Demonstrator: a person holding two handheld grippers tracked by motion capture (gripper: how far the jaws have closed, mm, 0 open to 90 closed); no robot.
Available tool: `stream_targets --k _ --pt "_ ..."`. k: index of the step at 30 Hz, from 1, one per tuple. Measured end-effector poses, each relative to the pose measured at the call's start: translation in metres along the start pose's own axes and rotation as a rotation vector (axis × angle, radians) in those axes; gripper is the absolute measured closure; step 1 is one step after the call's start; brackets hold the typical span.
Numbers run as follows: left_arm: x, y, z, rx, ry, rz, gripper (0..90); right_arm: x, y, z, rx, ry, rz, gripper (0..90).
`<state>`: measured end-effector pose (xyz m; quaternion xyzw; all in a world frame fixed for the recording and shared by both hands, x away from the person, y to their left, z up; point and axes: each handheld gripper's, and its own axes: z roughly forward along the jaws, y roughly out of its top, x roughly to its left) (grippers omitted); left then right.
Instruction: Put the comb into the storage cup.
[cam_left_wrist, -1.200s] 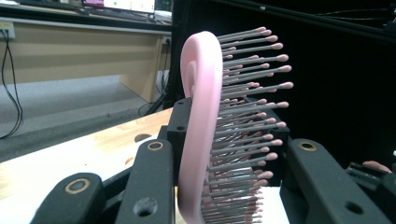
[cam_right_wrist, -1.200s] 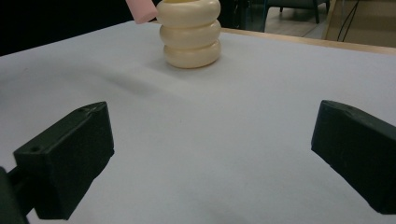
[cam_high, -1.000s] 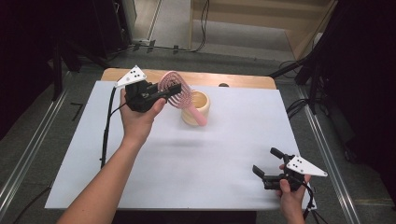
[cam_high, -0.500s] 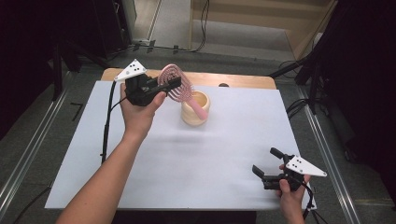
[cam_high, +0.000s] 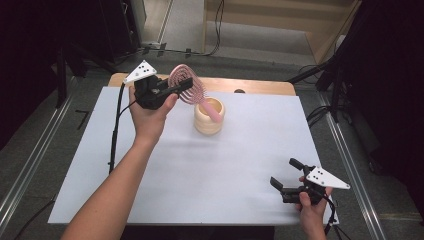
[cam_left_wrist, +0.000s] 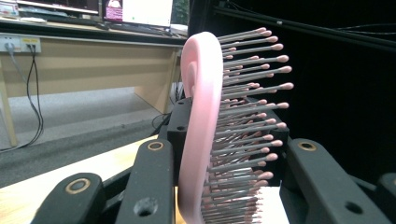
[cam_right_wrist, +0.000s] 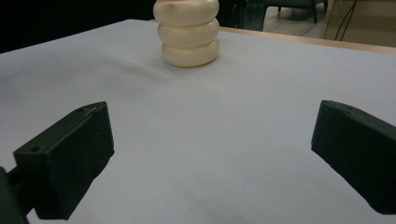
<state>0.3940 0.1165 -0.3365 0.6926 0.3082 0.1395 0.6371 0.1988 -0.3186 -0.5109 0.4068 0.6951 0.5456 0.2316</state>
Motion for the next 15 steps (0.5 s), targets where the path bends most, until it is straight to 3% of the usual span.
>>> stream_targets --k 15 --pt "0.011 0.003 0.005 -0.018 0.031 -0.02 65.9 0.0 0.0 0.0 0.004 0.001 -0.002 0.0"
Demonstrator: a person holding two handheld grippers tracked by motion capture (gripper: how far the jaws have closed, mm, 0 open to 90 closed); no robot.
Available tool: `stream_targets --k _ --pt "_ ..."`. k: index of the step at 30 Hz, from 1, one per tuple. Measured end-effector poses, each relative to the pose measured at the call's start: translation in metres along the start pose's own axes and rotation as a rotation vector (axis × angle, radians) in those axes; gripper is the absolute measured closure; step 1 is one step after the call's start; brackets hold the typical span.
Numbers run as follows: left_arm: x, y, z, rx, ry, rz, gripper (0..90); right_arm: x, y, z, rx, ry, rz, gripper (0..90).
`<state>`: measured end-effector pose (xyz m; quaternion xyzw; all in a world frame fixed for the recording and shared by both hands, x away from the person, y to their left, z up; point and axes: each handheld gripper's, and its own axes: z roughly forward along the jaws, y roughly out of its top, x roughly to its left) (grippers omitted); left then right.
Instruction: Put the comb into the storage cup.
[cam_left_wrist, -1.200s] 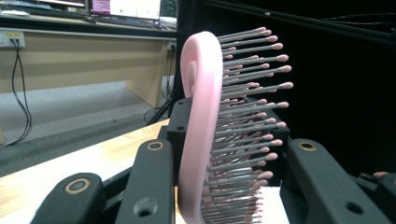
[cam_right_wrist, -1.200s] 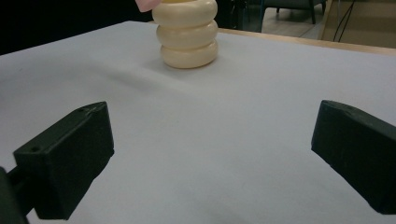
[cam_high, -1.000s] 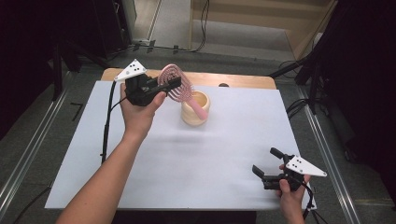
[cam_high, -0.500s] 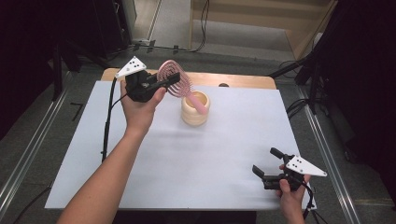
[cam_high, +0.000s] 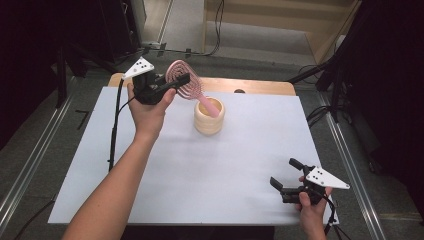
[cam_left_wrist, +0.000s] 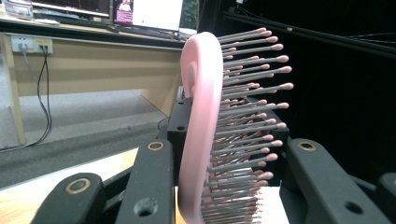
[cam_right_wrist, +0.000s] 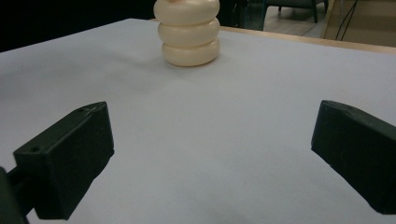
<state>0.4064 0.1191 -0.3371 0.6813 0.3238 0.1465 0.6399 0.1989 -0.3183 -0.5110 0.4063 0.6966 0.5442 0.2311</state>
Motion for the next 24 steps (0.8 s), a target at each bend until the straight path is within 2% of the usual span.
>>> stream_targets --k 11,24 --pt "0.007 0.001 0.006 -0.008 0.03 -0.002 65.9 -0.001 0.0 0.0 -0.003 0.003 0.002 0.0" --pt "0.011 -0.007 0.016 0.013 0.06 0.003 65.8 -0.001 0.0 0.0 -0.004 0.007 0.003 0.0"
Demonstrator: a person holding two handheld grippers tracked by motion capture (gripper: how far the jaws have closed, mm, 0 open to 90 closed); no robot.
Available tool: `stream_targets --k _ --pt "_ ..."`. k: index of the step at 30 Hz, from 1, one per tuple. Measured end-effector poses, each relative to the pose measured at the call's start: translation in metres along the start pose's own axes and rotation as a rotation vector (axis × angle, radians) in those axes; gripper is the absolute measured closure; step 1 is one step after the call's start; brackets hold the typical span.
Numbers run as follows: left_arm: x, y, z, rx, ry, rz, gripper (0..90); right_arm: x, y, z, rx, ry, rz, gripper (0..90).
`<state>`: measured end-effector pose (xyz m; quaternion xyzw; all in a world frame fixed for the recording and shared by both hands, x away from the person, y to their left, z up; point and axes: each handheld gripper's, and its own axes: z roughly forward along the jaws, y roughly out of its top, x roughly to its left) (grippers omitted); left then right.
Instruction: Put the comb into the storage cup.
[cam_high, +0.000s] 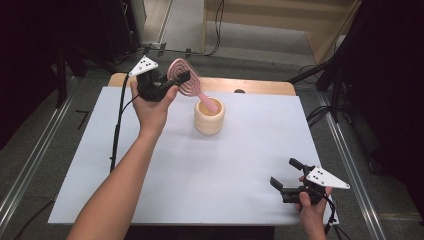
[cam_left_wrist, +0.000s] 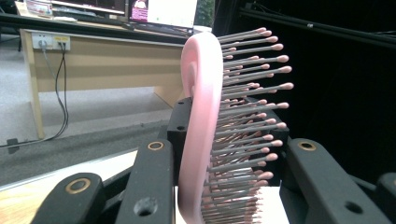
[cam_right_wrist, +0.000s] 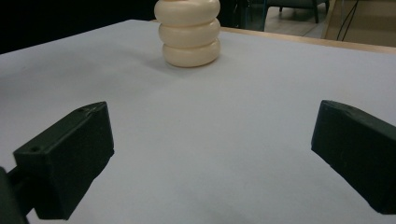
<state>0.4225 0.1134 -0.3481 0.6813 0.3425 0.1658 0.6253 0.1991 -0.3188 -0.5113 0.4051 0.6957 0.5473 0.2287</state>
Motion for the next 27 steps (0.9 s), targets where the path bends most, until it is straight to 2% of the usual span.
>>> stream_targets --k 27 --pt "0.005 -0.033 0.019 0.058 0.027 -0.022 65.8 -0.001 0.0 0.0 -0.003 -0.001 0.0 0.0"
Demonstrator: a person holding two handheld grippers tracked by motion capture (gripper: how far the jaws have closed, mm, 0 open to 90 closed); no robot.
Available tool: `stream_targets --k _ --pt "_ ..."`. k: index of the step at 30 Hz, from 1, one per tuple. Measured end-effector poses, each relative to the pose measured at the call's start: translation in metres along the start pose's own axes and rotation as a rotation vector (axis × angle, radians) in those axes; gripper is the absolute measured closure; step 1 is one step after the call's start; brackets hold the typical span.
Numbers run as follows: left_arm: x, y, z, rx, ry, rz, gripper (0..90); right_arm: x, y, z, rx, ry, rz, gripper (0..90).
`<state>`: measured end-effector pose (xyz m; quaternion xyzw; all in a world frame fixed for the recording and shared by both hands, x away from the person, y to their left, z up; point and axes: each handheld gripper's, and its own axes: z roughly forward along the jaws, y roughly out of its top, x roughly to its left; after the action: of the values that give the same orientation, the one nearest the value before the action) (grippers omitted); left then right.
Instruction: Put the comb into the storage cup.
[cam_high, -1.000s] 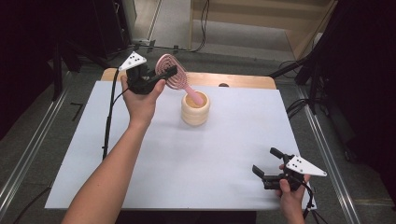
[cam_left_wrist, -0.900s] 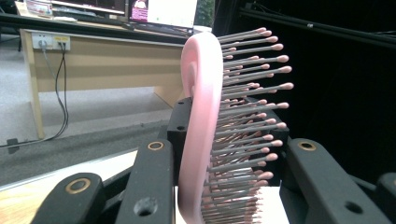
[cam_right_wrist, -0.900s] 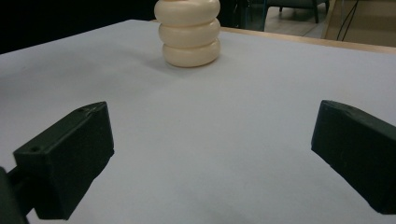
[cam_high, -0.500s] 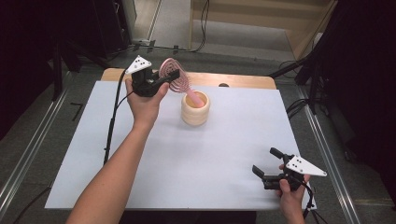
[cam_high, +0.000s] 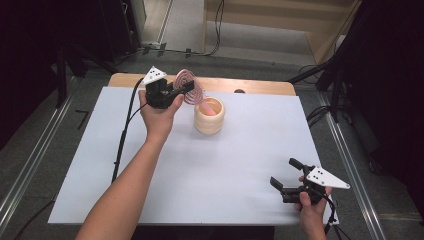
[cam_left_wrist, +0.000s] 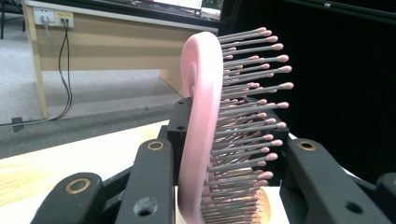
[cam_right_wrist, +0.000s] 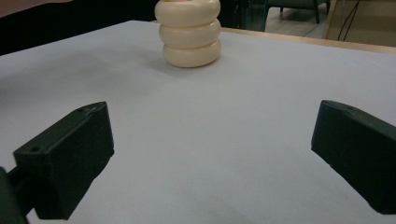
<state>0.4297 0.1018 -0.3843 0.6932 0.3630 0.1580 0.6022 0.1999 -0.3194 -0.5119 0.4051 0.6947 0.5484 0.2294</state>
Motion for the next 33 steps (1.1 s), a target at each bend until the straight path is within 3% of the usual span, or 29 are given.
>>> stream_targets --k 17,26,33 --pt "-0.007 -0.019 0.015 0.041 0.004 0.005 65.7 -0.001 0.0 0.0 0.0 0.002 0.005 0.0" --pt "-0.007 -0.027 0.021 0.04 0.027 -0.008 65.6 -0.001 0.0 0.0 0.0 0.001 0.005 0.0" --pt "-0.01 -0.028 0.023 0.032 0.055 0.007 65.1 0.0 0.0 0.001 0.0 0.001 0.004 0.0"
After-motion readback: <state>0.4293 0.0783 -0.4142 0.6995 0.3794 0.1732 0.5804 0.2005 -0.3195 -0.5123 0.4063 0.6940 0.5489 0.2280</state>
